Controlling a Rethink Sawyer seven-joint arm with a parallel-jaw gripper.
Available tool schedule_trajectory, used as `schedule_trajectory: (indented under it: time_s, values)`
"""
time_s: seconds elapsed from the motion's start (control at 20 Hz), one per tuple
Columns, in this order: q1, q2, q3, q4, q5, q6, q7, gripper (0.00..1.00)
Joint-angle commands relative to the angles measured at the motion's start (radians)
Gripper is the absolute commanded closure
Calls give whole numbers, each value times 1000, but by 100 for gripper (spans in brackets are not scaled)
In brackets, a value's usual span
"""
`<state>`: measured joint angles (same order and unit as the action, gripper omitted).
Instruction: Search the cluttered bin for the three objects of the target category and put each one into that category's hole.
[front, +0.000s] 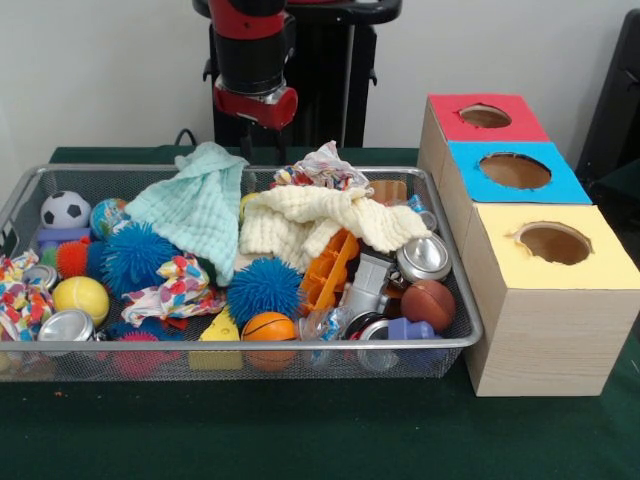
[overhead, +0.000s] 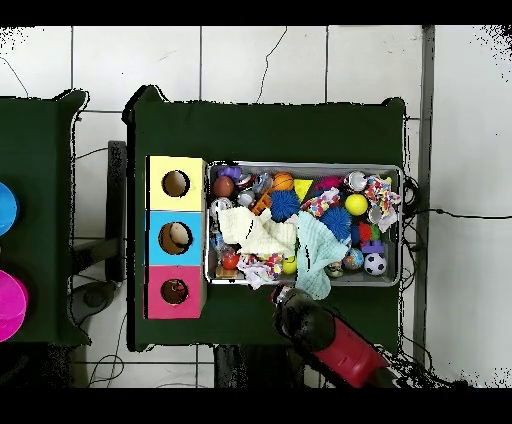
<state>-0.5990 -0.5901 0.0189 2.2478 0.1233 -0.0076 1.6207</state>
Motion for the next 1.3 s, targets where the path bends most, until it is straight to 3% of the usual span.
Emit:
schedule_trajectory:
  time_s: [0.05,0.2,0.5,0.8,1.1,1.3]
  values:
    - [-76,-29,257,-163,-31,-216,252,0]
    - [-65,-24,245,-171,-40,-245,258,0]
    - [6,7,141,-227,-46,-338,239,0]
    - [53,11,64,-258,-39,-367,211,0]
    - [73,10,26,-284,-38,-357,186,0]
    - [66,50,20,-304,-81,-442,191,0]
